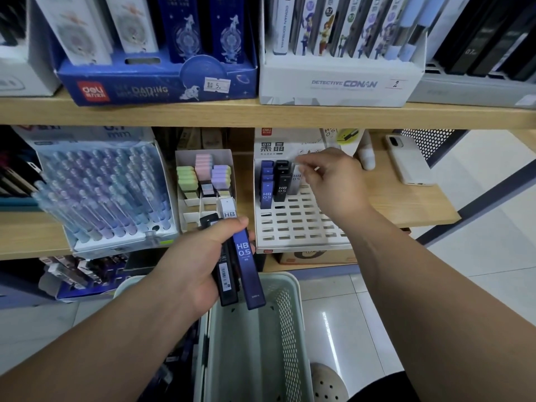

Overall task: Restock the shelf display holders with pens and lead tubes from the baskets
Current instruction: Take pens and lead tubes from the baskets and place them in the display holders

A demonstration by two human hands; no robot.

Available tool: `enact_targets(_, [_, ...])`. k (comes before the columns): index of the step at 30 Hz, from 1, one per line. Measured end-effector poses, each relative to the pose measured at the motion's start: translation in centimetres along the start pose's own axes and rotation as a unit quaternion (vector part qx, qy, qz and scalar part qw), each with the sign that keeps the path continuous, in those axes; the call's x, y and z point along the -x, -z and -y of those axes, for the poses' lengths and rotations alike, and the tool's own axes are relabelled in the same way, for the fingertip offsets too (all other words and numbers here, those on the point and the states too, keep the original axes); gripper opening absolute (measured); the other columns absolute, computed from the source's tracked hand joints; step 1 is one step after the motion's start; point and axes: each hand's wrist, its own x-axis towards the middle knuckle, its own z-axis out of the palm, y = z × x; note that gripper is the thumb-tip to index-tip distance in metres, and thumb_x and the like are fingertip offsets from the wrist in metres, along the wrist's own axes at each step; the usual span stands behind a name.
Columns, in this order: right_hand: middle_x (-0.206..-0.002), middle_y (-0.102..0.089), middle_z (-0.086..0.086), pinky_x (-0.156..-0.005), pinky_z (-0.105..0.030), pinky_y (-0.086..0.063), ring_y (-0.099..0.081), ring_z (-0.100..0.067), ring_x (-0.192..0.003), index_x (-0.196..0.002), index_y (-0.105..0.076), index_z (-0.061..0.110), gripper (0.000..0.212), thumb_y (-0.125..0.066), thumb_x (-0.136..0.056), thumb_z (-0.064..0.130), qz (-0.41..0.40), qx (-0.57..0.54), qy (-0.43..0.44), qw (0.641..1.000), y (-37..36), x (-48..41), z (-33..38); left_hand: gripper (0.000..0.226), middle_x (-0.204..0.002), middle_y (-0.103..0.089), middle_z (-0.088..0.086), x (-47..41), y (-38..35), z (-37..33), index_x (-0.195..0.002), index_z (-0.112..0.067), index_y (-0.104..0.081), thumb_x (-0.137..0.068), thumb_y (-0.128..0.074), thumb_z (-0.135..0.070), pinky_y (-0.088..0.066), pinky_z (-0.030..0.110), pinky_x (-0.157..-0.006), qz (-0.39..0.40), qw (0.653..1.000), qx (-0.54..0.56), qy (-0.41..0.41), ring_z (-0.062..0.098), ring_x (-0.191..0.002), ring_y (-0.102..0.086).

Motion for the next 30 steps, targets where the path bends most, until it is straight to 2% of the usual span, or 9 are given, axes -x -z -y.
enact_targets(3, [-0.108,-0.072,-0.002,-0.082,-0.011,-0.041,-0.064,-0.012,-0.093,-0.115,-0.077,0.020,0.023,-0.068,-0.096,0.015,0.018,0.041,0.009,0.999,-0.3,0.3,-0.1,0.018,-0.081,-0.075,0.004,0.1,-0.1,0.0,-0.096,-0.011,-0.074,-0.082,-0.079,-0.022,-0.053,0.026,-0.046,0.008,1.000,-0.002,0.002,0.014,-0.056,-0.068])
enact_targets(7, [-0.114,-0.070,-0.002,-0.082,-0.022,-0.046,-0.067,-0.018,-0.098,-0.121,-0.074,0.023,0.027,-0.065,-0.097,0.015,0.032,0.086,-0.010,0.996,-0.2,0.6,-0.3,0.016,-0.079,-0.075,0.004,0.1,-0.2,-0.1,-0.094,-0.011,-0.074,-0.083,-0.078,-0.020,-0.052,0.025,-0.045,0.006,1.000,0.005,-0.001,0.014,-0.055,-0.068])
enact_targets(10, [-0.102,-0.070,0.001,-0.077,-0.028,-0.050,-0.063,-0.015,-0.080,-0.127,-0.069,0.023,0.030,-0.063,-0.098,0.019,0.016,0.078,-0.024,0.997,0.3,0.7,0.3,0.015,-0.078,-0.075,0.004,0.1,-0.1,-0.1,-0.094,-0.011,-0.074,-0.083,-0.078,-0.021,-0.052,0.025,-0.045,0.004,1.000,0.006,-0.003,0.013,-0.055,-0.068])
enact_targets(13, [-0.079,-0.067,0.010,-0.061,-0.024,-0.047,-0.061,-0.008,-0.063,-0.102,-0.071,0.024,0.011,-0.065,-0.096,0.031,0.015,-0.011,-0.061,0.998,0.5,0.8,2.6,0.013,-0.079,-0.076,0.004,0.1,0.0,-0.2,-0.090,-0.011,-0.075,-0.082,-0.079,-0.021,-0.054,0.025,-0.046,0.004,1.000,0.012,0.000,0.014,-0.055,-0.068])
enact_targets(16, [-0.069,-0.067,0.003,-0.049,-0.024,-0.046,-0.064,-0.013,-0.056,-0.086,-0.070,0.017,0.021,-0.067,-0.096,0.036,0.194,-0.207,-0.153,0.947,0.5,1.6,5.0,0.010,-0.078,-0.075,0.005,0.1,0.0,-0.3,-0.083,-0.011,-0.075,-0.081,-0.079,-0.021,-0.056,0.027,-0.050,0.006,1.000,0.016,0.001,0.015,-0.055,-0.069])
enact_targets(18, [-0.066,-0.065,0.001,-0.046,-0.025,-0.044,-0.062,-0.014,-0.054,-0.085,-0.070,0.013,0.026,-0.066,-0.097,0.037,0.294,-0.253,-0.186,0.903,0.2,2.5,6.0,0.011,-0.075,-0.074,0.005,0.1,0.0,-0.2,-0.083,-0.011,-0.075,-0.081,-0.079,-0.021,-0.057,0.029,-0.051,0.008,1.000,0.018,0.001,0.017,-0.056,-0.069])
enact_targets(23, [-0.062,-0.057,0.002,-0.046,-0.023,-0.036,-0.047,-0.008,-0.049,-0.086,-0.074,0.018,0.016,-0.077,-0.089,0.034,0.289,-0.293,-0.225,0.883,-1.0,3.5,6.7,0.035,-0.079,-0.075,0.010,0.5,-0.3,0.2,-0.103,-0.004,-0.071,-0.072,-0.081,-0.019,-0.055,0.026,-0.049,0.048,0.999,-0.013,-0.008,0.017,-0.057,-0.069])
enact_targets(25, [-0.062,-0.060,0.003,-0.047,-0.023,-0.036,-0.048,-0.007,-0.051,-0.092,-0.074,0.014,0.016,-0.081,-0.085,0.027,0.296,-0.293,-0.244,0.876,-0.8,3.5,6.6,0.027,-0.078,-0.075,0.011,0.6,-0.4,0.4,-0.099,-0.004,-0.072,-0.077,-0.078,-0.017,-0.054,0.025,-0.048,0.058,0.998,-0.017,-0.007,0.017,-0.056,-0.069])
enact_targets(30, [-0.069,-0.065,-0.001,-0.049,-0.023,-0.036,-0.054,-0.008,-0.057,-0.095,-0.074,0.015,0.023,-0.082,-0.084,0.032,0.341,-0.297,-0.275,0.848,-0.3,3.7,6.6,0.010,-0.078,-0.073,0.012,0.6,-0.6,0.7,-0.088,-0.006,-0.075,-0.083,-0.074,-0.016,-0.055,0.025,-0.049,0.074,0.997,-0.038,0.004,0.017,-0.055,-0.067])
